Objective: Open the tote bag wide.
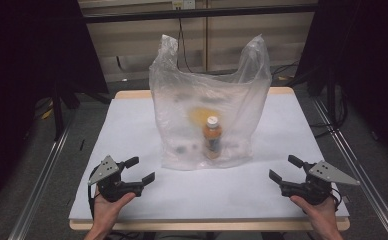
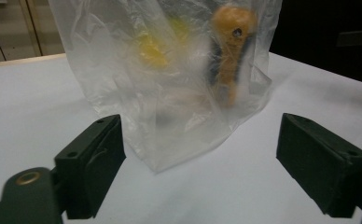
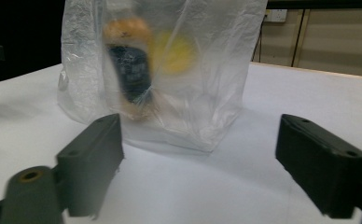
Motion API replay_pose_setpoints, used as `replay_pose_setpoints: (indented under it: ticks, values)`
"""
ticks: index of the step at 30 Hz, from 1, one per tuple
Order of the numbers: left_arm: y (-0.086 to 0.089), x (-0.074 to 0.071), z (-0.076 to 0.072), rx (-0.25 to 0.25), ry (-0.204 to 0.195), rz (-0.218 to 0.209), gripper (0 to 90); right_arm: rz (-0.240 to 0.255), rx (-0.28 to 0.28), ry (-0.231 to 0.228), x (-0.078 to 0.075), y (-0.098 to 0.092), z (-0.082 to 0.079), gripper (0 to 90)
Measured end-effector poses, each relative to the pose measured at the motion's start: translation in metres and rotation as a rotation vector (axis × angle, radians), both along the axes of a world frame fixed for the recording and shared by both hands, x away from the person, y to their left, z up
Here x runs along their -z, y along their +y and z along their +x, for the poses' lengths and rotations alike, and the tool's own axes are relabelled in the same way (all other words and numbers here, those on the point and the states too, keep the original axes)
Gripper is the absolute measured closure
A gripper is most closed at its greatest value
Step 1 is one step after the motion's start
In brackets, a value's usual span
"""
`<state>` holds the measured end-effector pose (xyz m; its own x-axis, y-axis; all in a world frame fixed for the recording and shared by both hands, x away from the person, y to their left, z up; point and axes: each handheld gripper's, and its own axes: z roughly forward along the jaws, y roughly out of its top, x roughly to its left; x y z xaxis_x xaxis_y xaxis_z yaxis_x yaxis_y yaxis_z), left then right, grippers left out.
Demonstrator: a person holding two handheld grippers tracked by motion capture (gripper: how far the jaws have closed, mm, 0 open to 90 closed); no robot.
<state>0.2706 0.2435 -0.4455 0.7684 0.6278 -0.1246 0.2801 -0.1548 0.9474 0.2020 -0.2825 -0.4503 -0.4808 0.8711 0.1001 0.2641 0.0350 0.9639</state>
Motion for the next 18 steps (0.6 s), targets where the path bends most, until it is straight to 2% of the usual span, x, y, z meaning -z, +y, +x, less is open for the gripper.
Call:
replay_pose_setpoints:
  ticks: [1, 2, 3, 4, 5, 7, 9, 10, 11, 12, 13, 14, 16, 17, 18]
  values:
    - [-0.002, 0.0, -0.001, -0.013, 0.009, 0.0, 20.2, 0.001, -0.005, -0.003, -0.001, 0.0, 0.001, 23.1]
    - [-0.002, 0.001, -0.001, 0.002, 0.006, 0.005, 22.8, -0.003, -0.014, 0.0, -0.001, -0.001, 0.001, 26.8]
    - [-0.004, 0.001, -0.002, -0.005, 0.001, 0.009, 22.8, -0.003, -0.014, 0.0, -0.001, -0.001, 0.001, 26.8]
    - [-0.005, 0.001, -0.001, 0.047, -0.004, 0.001, 26.8, 0.006, -0.032, 0.005, -0.002, -0.001, 0.003, 33.9]
    - [-0.005, 0.001, -0.001, 0.047, -0.004, 0.001, 29.6, 0.006, -0.032, 0.005, -0.002, -0.001, 0.003, 33.9]
    - [-0.006, 0.0, -0.002, 0.064, -0.002, 0.002, 32.2, 0.006, -0.06, 0.009, -0.003, 0.0, 0.004, 40.7]
    - [-0.008, -0.001, -0.004, 0.044, -0.003, 0.006, 40.5, 0.014, -0.097, 0.012, -0.005, 0.002, 0.007, 51.1]
    - [-0.009, -0.002, -0.003, 0.061, -0.005, -0.005, 45.5, 0.028, -0.108, 0.023, -0.006, 0.002, 0.008, 55.6]
    - [-0.01, -0.002, -0.003, 0.063, -0.005, -0.012, 45.5, 0.028, -0.108, 0.023, -0.006, 0.002, 0.008, 55.6]
    - [-0.011, -0.003, -0.002, 0.078, -0.007, -0.014, 47.7, 0.026, -0.121, 0.027, -0.006, 0.002, 0.008, 60.0]
    - [-0.012, -0.004, -0.001, 0.108, 0.004, -0.02, 55.5, 0.025, -0.143, 0.029, -0.008, 0.003, 0.009, 68.5]
    - [-0.014, -0.005, -0.002, 0.104, 0.009, -0.029, 57.8, 0.032, -0.152, 0.032, -0.008, 0.003, 0.009, 71.1]
    - [-0.016, -0.006, -0.002, 0.116, 0.011, -0.029, 64.4, 0.006, -0.18, 0.034, -0.011, 0.005, 0.011, 79.4]
    - [-0.016, -0.007, -0.002, 0.126, 0.007, -0.016, 66.7, 0.008, -0.189, 0.033, -0.012, 0.007, 0.012, 82.6]
    - [-0.017, -0.008, -0.001, 0.147, 0.012, -0.022, 66.7, 0.008, -0.189, 0.033, -0.012, 0.007, 0.012, 82.6]
